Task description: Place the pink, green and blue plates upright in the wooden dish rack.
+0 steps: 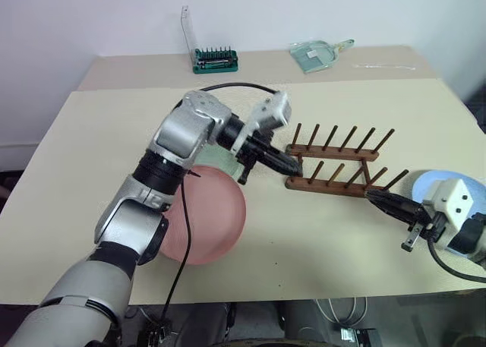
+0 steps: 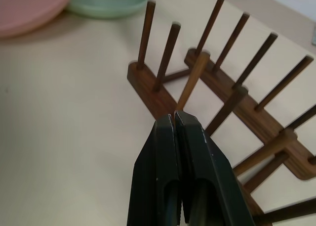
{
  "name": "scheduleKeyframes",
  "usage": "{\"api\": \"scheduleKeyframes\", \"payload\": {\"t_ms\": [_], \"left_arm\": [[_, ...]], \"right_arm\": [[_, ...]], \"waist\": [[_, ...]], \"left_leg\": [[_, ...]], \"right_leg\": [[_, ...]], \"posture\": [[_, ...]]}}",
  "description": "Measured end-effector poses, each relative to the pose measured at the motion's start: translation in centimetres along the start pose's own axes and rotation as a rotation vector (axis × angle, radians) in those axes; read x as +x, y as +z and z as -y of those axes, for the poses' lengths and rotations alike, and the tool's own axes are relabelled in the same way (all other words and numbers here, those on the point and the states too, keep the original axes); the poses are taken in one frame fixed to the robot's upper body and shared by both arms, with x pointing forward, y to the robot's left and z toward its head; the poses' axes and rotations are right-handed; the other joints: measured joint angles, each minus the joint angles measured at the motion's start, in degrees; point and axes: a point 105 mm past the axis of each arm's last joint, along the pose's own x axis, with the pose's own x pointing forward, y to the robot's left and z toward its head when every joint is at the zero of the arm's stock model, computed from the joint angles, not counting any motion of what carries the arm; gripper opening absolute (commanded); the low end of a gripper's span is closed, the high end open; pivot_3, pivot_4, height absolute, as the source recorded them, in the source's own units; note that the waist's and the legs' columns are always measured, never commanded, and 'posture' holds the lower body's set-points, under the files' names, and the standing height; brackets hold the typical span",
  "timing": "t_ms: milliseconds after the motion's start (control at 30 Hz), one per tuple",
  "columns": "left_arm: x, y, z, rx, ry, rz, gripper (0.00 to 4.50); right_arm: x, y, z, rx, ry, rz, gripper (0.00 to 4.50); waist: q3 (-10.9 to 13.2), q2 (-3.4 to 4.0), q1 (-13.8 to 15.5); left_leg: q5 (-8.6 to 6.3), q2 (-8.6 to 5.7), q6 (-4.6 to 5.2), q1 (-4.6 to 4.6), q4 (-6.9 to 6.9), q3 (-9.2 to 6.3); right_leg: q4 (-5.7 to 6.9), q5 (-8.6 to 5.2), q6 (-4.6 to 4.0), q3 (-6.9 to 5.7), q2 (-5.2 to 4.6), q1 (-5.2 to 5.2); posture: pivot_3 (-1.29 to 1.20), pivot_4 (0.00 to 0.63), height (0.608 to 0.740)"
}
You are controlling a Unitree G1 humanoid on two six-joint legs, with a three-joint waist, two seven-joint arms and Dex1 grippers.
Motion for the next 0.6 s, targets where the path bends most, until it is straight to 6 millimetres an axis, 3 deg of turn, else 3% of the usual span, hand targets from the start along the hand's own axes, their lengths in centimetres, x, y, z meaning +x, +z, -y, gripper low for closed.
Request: {"api": "scheduleKeyframes", "payload": {"t_ms": [167,600], "left_arm": [[4.9,-3.5,-0.1,0.09,0.04,-0.183,0.0],[7.7,-6.1,-4.2,0.112,0.281,-0.29,0.0]], "right_arm": [[0.8,-2.7,-0.5,-0.078,0.041,-0.14,0.05],[2.4,-5.2,1.6,-0.148,-0.059,-0.23,0.05]], "waist": [[0.1,-0.1,0.5],[0.1,-0.09,0.3]], "left_leg": [[-0.04,-0.02,0.07,-0.03,0.02,0.02],[-0.05,-0.02,0.1,0.0,0.01,0.07]], "right_leg": [[-0.05,0.0,0.0,0.03,0.0,0.03],[-0.06,0.01,0.02,0.05,-0.01,0.03]], "posture": [[0.0,0.15,0.74],[0.0,0.15,0.74]]}}
